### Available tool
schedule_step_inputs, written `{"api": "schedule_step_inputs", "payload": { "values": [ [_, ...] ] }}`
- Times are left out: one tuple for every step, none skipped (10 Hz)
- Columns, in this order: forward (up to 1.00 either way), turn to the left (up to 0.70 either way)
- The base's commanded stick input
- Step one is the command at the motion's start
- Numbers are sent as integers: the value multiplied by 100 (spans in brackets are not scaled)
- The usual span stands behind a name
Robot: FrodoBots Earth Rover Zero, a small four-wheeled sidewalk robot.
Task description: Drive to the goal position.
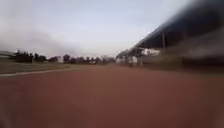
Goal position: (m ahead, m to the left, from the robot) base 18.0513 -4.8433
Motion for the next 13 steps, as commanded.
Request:
{"api": "schedule_step_inputs", "payload": {
  "values": [
    [70, 0],
    [70, 0],
    [70, 0],
    [70, 0],
    [70, 0],
    [70, 0],
    [70, 0],
    [69, 0],
    [65, 0],
    [66, 0],
    [69, 0],
    [70, -11],
    [70, -23]
  ]
}}
